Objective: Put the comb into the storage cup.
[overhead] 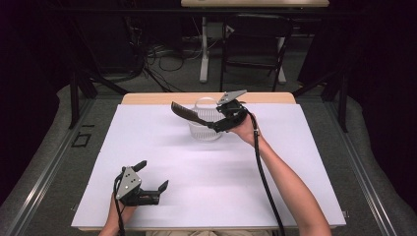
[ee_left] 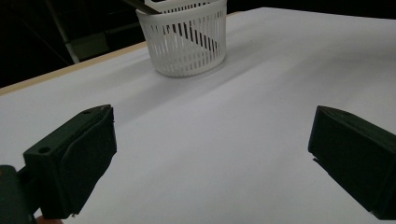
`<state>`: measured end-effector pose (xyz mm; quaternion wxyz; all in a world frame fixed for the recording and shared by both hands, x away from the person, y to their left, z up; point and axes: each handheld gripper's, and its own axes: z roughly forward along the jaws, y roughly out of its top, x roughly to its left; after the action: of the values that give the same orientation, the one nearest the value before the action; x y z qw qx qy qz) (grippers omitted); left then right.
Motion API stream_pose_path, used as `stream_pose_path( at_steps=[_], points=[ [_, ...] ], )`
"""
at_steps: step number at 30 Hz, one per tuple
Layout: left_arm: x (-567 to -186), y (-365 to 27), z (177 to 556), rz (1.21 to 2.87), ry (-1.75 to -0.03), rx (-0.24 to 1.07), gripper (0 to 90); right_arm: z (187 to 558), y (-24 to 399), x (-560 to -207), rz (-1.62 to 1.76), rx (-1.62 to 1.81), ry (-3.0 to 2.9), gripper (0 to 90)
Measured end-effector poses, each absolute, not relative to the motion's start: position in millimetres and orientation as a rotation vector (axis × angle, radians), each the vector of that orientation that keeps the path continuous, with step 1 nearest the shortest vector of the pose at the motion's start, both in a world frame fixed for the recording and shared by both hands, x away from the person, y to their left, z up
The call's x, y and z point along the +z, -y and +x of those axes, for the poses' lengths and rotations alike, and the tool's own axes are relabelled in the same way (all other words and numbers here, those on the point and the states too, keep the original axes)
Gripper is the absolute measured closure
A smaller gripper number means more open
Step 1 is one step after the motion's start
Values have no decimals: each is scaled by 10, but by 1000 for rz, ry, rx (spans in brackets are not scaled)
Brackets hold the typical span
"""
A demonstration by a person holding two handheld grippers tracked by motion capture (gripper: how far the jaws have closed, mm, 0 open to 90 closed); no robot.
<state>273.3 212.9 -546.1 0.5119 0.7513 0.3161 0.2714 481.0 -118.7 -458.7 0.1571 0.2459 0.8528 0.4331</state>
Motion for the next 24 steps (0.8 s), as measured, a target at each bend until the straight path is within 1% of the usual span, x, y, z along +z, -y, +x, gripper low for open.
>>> stream_pose_path(
  at_steps=[5, 14, 24],
  points=[
    [-5461, -2142, 2732, 1806, -766, 658, 13, 4775, 1233, -4572, 713, 1240, -2461, 167],
    [-5467, -2129, 2738, 1812, -769, 655, 13, 4667, 1354, -4576, 720, 1245, -2478, 137],
    [-5475, -2093, 2740, 1821, -760, 653, 13, 4514, 1534, -4648, 757, 1245, -2490, 81]
  ],
)
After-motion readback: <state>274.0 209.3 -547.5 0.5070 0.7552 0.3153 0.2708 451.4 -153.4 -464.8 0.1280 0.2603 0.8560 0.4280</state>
